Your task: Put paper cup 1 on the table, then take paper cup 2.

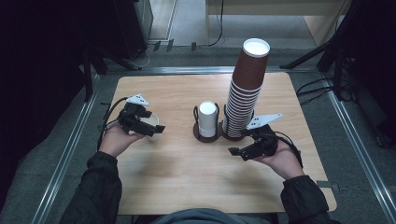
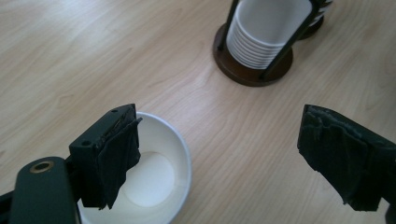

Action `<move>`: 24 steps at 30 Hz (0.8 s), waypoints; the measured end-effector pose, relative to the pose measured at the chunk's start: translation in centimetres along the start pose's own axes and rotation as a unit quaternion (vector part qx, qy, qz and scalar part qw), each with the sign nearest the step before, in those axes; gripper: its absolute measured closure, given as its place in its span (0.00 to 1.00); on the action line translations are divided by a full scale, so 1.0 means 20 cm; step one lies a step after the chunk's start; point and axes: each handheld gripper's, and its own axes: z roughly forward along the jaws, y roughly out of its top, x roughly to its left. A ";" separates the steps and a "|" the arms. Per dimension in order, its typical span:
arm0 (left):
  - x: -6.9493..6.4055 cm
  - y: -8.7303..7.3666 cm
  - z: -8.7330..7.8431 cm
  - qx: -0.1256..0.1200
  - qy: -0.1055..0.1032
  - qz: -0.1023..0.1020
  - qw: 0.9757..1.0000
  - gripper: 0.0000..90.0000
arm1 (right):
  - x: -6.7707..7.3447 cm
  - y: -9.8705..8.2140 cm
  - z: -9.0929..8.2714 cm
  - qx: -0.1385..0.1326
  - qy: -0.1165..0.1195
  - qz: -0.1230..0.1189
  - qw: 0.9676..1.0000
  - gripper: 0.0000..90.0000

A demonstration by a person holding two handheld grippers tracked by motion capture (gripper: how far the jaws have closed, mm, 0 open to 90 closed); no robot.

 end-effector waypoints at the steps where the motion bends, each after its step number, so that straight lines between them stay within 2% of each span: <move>1: -0.01 0.00 0.00 0.001 -0.003 0.001 1.000 0.14 | 0.00 0.00 0.00 -0.001 0.005 0.005 1.000 0.15; 6: -0.06 0.01 0.01 -0.001 -0.020 0.009 1.000 0.15 | -0.01 0.00 -0.02 -0.008 0.015 0.011 1.000 0.15; 10: -0.11 0.00 0.03 0.008 -0.028 0.020 0.999 0.15 | -0.02 0.01 -0.05 -0.017 0.021 0.020 0.999 0.16; 15: -0.16 -0.01 0.04 0.014 -0.043 0.026 0.999 0.15 | -0.03 0.03 -0.09 -0.020 0.013 0.016 1.000 0.17; 19: -0.19 -0.02 0.05 0.011 -0.056 0.029 0.998 0.15 | -0.06 0.05 -0.16 -0.025 0.006 0.011 1.000 0.18; 24: -0.25 -0.03 0.07 0.015 -0.064 0.048 0.997 0.15 | -0.11 0.09 -0.25 -0.040 0.006 0.015 0.999 0.18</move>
